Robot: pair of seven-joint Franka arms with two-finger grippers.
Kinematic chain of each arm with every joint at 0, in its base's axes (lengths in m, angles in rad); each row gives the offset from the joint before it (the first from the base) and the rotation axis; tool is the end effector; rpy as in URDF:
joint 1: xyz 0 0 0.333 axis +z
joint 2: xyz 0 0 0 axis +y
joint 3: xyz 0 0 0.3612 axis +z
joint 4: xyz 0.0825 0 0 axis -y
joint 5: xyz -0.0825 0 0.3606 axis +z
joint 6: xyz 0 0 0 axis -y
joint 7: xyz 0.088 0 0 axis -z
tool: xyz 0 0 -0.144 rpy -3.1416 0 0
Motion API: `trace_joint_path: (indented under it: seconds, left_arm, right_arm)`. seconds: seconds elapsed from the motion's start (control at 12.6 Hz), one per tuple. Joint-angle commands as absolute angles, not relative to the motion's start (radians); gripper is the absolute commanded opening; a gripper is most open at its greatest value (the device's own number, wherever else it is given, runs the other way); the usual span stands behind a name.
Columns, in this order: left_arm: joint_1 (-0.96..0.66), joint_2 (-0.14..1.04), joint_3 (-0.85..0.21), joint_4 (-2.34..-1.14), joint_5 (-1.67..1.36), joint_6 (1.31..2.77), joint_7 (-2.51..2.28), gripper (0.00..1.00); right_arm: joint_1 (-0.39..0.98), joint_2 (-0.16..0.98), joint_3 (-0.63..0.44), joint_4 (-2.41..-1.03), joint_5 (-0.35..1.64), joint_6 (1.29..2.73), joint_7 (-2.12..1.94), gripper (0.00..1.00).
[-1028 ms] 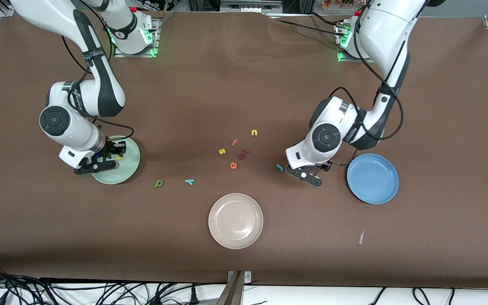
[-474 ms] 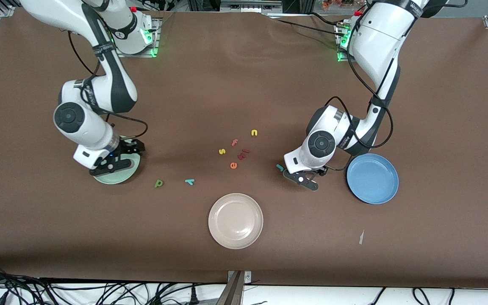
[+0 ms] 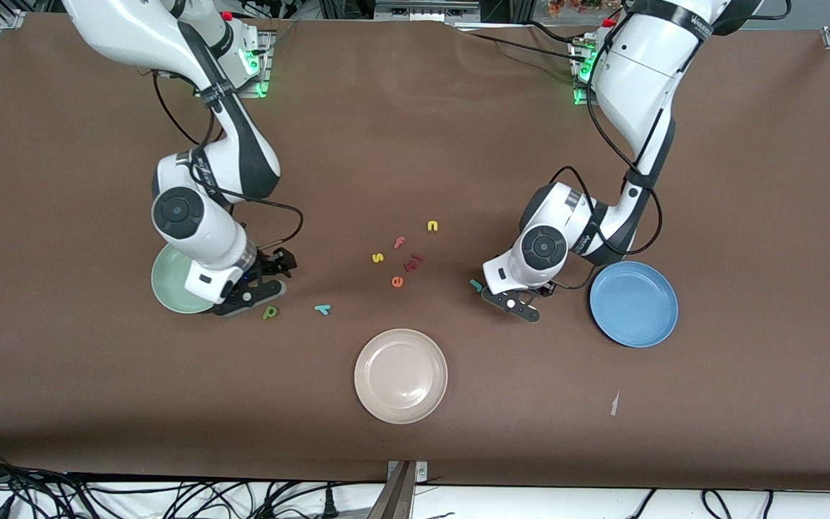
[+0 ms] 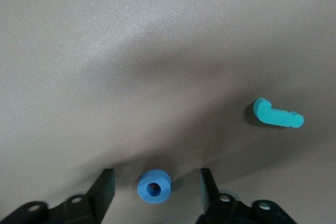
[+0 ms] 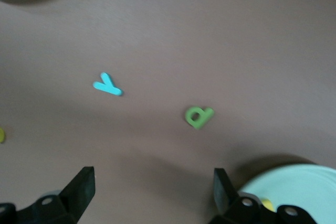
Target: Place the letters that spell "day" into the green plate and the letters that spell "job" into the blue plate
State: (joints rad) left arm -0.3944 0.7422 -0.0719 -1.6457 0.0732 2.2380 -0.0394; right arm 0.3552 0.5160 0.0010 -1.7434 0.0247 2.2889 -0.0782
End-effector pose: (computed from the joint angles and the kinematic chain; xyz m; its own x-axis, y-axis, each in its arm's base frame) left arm 0.6097 -0.2959 0.1824 0.8861 -0.4397 -0.1466 -0.4455 -0.8953 -0.0074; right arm 0.6304 0.2358 0.2997 0.9135 0.4058 0.0308 0.4064 -0.9135 -0.0172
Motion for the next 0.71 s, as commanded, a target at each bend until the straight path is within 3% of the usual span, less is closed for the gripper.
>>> trace_joint_path:
  seconds: [0.0,0.16,0.63]
  left_arm:
    - [-0.396,0.726,-0.072,-1.681,0.091,2.249,-0.052,0.35]
    - [-0.396,0.716,-0.072,-1.692,0.091,2.249,-0.052,0.15]
    - [-0.385,0.658,-0.069,-1.678,0.094,2.206,-0.037,0.12]
  right_arm:
    - [0.350,0.590,0.049,-1.642,0.023,2.266,-0.135,1.00]
    - [0.350,0.633,0.066,-1.588,0.018,2.266,-0.199,1.00]
    - [0.348,0.733,0.117,-1.502,-0.149,2.284,-0.340,1.00]
